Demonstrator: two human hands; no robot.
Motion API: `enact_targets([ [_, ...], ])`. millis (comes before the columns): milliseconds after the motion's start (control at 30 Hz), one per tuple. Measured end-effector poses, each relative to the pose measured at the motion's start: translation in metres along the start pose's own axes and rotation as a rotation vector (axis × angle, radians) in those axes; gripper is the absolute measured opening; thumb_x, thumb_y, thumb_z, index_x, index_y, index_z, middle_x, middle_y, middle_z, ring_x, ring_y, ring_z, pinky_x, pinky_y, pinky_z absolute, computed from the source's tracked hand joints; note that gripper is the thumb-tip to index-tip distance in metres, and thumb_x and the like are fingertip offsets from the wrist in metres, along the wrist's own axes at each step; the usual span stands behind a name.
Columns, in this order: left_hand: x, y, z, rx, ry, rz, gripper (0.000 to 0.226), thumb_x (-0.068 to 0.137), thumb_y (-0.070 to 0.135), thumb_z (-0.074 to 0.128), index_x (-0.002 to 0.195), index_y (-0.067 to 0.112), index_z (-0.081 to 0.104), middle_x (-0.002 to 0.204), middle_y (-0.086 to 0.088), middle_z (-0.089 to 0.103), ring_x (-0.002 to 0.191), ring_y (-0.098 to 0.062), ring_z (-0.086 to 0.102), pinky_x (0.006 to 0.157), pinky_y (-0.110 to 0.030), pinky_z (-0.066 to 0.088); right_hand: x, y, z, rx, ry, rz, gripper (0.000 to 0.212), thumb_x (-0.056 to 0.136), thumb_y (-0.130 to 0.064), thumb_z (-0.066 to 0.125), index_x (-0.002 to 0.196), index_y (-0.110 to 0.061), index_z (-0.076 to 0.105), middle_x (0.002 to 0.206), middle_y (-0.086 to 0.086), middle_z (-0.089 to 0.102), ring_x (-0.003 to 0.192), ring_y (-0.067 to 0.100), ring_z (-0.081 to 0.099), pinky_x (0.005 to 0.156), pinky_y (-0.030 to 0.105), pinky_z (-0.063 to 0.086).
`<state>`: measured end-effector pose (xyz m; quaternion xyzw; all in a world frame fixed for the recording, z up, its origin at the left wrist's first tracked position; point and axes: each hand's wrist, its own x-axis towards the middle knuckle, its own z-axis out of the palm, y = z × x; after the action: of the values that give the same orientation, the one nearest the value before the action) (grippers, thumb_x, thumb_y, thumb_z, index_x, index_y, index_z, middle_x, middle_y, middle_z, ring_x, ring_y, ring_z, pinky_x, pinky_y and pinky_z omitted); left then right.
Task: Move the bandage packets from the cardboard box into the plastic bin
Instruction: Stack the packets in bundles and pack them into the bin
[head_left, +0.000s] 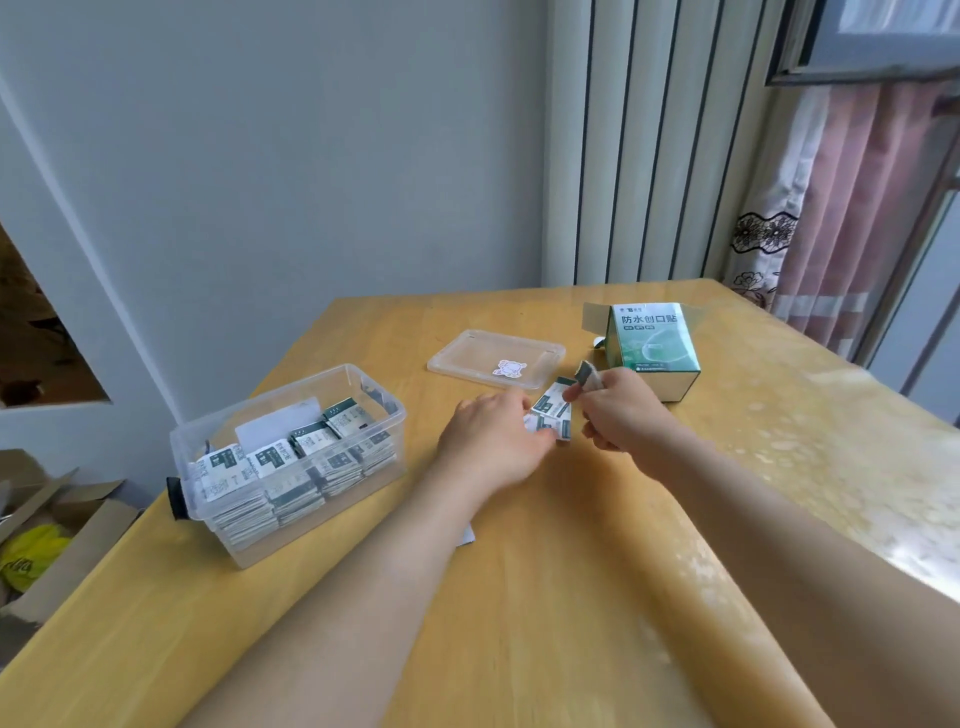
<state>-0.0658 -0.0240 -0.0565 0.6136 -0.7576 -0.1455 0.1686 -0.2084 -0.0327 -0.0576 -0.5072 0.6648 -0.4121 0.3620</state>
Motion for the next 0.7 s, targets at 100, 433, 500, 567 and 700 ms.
enact_targets([
  [100, 0.026, 0.011, 0.022, 0.124, -0.026, -0.054, 0.066, 0.087, 0.059, 0.054, 0.134, 0.014, 0.042, 0.135, -0.011, 0.05, 0.126, -0.032, 0.041, 0.096, -0.037, 0.038, 0.026, -0.002, 0.006, -0.346, 0.038, -0.083, 0.026, 0.089, -0.003, 0.042, 0.104, 0.003, 0.062, 0.088, 0.015, 0.062, 0.081, 0.031, 0.059, 0.066, 0.038, 0.048],
  [433, 0.063, 0.007, 0.022, 0.017, -0.03, -0.135, 0.042, 0.082, 0.017, 0.069, 0.121, 0.014, 0.054, 0.118, -0.005, 0.062, 0.109, -0.025, 0.058, 0.077, -0.028, 0.046, 0.071, -0.007, 0.016, -0.791, -0.13, -0.065, 0.04, 0.088, -0.025, 0.058, 0.122, -0.006, 0.049, 0.124, 0.015, 0.052, 0.093, 0.023, 0.048, 0.077, 0.03, 0.043],
  [500, 0.063, 0.009, 0.022, -0.007, -0.055, -0.144, 0.041, 0.081, 0.017, 0.068, 0.12, 0.015, 0.055, 0.115, -0.004, 0.063, 0.106, -0.026, 0.059, 0.08, -0.029, 0.05, 0.073, -0.011, 0.014, -0.752, -0.155, -0.027, 0.043, 0.086, -0.025, 0.064, 0.121, -0.005, 0.048, 0.114, 0.011, 0.054, 0.09, 0.023, 0.05, 0.074, 0.029, 0.045],
  [567, 0.065, 0.008, 0.022, -0.03, -0.083, -0.154, 0.041, 0.08, 0.018, 0.068, 0.119, 0.018, 0.056, 0.114, -0.002, 0.062, 0.103, -0.025, 0.059, 0.084, -0.032, 0.052, 0.075, -0.012, 0.013, -0.704, -0.145, 0.004, 0.04, 0.085, -0.021, 0.066, 0.117, -0.004, 0.049, 0.102, 0.009, 0.054, 0.086, 0.023, 0.053, 0.068, 0.03, 0.046],
  [700, 0.063, 0.007, 0.022, -0.078, -0.08, -0.168, 0.042, 0.08, 0.016, 0.067, 0.121, 0.018, 0.056, 0.118, -0.001, 0.061, 0.105, -0.024, 0.058, 0.086, -0.031, 0.052, 0.078, -0.011, 0.015, -0.721, -0.088, 0.005, 0.02, 0.085, -0.014, 0.064, 0.098, -0.009, 0.049, 0.08, 0.004, 0.052, 0.078, 0.021, 0.056, 0.053, 0.024, 0.042],
])
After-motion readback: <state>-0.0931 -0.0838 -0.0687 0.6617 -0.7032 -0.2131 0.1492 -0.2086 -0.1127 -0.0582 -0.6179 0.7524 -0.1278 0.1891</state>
